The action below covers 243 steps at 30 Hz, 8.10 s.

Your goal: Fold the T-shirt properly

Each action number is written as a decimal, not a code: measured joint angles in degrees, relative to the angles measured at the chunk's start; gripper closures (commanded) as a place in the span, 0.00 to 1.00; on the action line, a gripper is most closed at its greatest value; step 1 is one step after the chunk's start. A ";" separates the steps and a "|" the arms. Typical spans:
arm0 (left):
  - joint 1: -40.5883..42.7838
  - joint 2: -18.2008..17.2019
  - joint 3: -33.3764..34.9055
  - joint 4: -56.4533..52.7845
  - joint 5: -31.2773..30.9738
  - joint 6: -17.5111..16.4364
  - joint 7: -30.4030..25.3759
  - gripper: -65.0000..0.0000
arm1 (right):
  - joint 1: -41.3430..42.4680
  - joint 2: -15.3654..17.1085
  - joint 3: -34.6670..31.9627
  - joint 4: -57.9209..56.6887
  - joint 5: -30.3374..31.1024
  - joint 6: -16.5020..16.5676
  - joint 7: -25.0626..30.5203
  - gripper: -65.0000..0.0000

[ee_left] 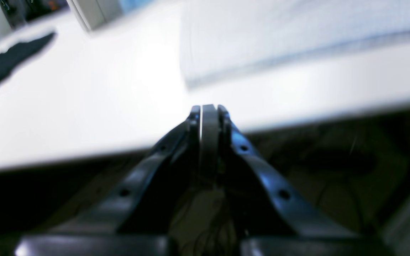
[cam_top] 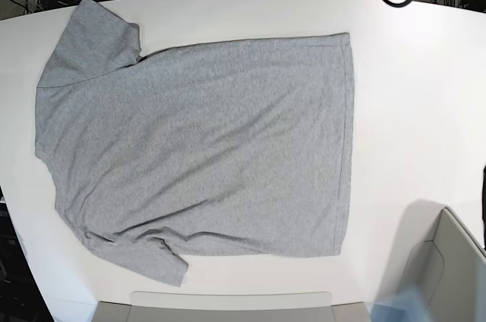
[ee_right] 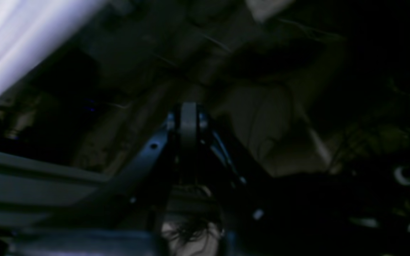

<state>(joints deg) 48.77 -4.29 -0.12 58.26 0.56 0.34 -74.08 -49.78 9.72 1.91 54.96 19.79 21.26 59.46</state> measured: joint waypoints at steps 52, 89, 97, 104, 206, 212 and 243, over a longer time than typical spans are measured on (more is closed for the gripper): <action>-0.20 -0.35 0.39 24.83 -0.13 -0.33 27.56 0.91 | 26.40 -7.32 63.41 25.40 8.09 17.84 -91.47 0.46; -6.91 -18.40 6.10 40.39 -58.29 -0.11 82.03 0.67 | 28.92 -16.85 61.61 29.92 -6.54 17.81 -84.30 0.46; -11.67 -17.90 6.19 36.33 -58.95 -1.88 85.42 0.67 | 28.94 -16.83 61.48 29.92 -6.54 17.81 -84.32 0.46; -15.19 -17.73 6.12 36.35 -58.99 -2.19 94.53 0.72 | 28.96 -16.72 61.37 29.92 -6.56 17.81 -84.48 0.55; -52.15 -14.64 -6.97 24.52 -57.70 15.50 125.92 1.00 | 64.50 -14.34 44.15 30.56 -43.98 17.86 -96.26 1.00; -52.15 -14.67 -9.51 24.52 -57.77 15.50 125.90 1.00 | 65.26 -12.74 43.85 29.40 -42.77 17.86 -96.67 1.00; -55.32 -14.12 -9.31 24.55 -51.47 15.98 126.42 0.74 | 71.32 -5.81 43.85 17.20 -36.30 17.73 -96.54 0.62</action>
<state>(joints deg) -6.55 -18.41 -9.43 82.81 -50.92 16.32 52.34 21.54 3.90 45.76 72.16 -16.51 38.98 -37.08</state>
